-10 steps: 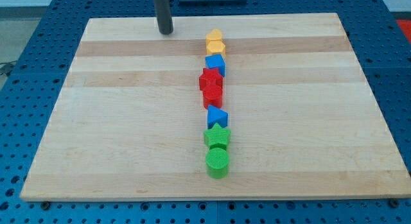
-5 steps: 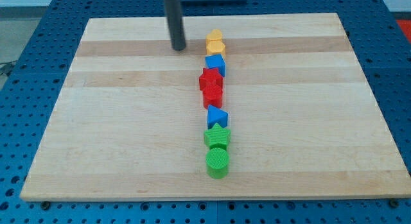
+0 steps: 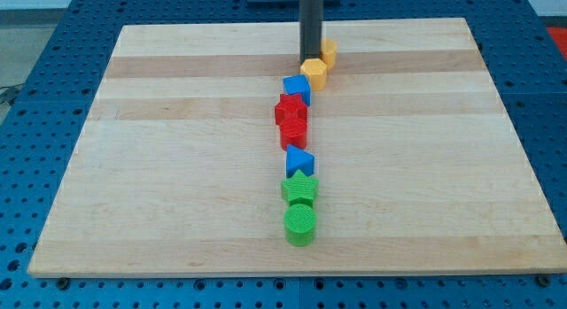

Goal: Move the yellow heart towards the top right

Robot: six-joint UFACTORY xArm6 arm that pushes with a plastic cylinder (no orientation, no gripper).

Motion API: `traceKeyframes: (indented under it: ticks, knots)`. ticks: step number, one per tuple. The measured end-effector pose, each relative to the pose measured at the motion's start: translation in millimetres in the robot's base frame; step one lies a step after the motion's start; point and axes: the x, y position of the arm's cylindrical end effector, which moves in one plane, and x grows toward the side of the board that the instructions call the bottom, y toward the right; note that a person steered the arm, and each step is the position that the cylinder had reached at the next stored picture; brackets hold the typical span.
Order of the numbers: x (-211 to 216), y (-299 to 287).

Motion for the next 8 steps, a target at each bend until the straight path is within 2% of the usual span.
traceKeyframes:
  ticks: [2,4,5,6,8]
  knots:
    - [0,62]
    - [1,76]
    - [3,66]
    - [25,28]
    - [27,-3]
